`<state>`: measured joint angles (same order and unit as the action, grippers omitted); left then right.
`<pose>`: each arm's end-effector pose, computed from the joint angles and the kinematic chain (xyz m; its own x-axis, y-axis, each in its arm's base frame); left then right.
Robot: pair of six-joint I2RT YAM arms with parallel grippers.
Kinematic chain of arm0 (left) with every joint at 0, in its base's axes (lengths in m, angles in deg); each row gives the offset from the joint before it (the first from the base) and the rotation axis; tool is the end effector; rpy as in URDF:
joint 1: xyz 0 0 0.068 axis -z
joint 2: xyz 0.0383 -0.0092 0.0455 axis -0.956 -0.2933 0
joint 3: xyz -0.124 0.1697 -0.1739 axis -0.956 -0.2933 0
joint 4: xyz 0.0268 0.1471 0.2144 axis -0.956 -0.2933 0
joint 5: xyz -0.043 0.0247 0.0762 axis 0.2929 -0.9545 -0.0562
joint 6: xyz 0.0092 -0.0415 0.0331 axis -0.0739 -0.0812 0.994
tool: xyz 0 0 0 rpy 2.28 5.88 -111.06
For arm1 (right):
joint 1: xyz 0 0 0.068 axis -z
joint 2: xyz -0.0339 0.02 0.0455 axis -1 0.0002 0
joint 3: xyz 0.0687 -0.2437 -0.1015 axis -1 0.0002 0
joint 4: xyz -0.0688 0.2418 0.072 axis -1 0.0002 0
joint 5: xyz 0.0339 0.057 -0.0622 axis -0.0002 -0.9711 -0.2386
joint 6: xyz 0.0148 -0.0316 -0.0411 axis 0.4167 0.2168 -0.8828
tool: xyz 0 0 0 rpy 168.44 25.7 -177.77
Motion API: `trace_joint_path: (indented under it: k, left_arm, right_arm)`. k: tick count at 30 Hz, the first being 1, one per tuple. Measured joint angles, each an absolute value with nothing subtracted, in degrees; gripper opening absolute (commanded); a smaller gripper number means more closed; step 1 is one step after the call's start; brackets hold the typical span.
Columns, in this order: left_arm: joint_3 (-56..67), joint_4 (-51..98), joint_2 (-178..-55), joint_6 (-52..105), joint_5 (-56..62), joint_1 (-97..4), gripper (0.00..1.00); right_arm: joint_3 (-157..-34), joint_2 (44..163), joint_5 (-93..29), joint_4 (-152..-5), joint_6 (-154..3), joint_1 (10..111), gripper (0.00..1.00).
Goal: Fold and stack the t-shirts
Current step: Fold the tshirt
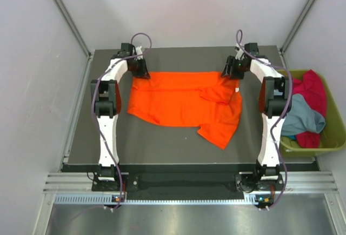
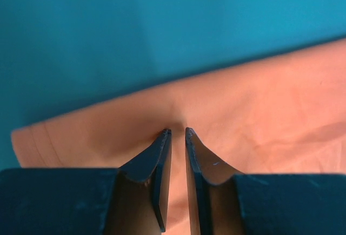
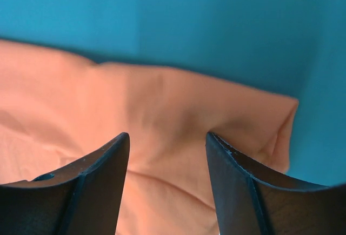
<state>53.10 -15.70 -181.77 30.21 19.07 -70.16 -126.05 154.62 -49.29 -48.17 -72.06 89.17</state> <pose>0.5300 -0.0405 0.1610 -0.8718 -0.0824 -0.4829 0.1481 0.8953 -0.4201 0.5017 0.0222 0.1685 -0.8642 0.1459 -0.4815 -0.0937 0.8936 0.4389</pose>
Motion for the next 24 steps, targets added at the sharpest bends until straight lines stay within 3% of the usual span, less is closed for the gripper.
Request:
trace_joint_path:
  k: [14, 20, 24]
  left_arm:
    - [61.4, -12.4, -187.0, 29.7, 16.8, -69.6, 0.23]
    - [62.4, -11.7, -186.7, 30.8, 12.7, -68.8, 0.46]
    - [60.5, -12.2, -183.2, 31.2, 8.9, -68.5, 0.48]
  right_arm:
    - [-138.0, 161.9, -48.5, -48.1, -72.0, 87.9, 0.63]
    - [-139.5, 162.6, -47.6, -48.2, -73.7, 87.7, 0.64]
    - [-136.4, 159.2, -46.4, -48.0, -76.6, 87.7, 0.66]
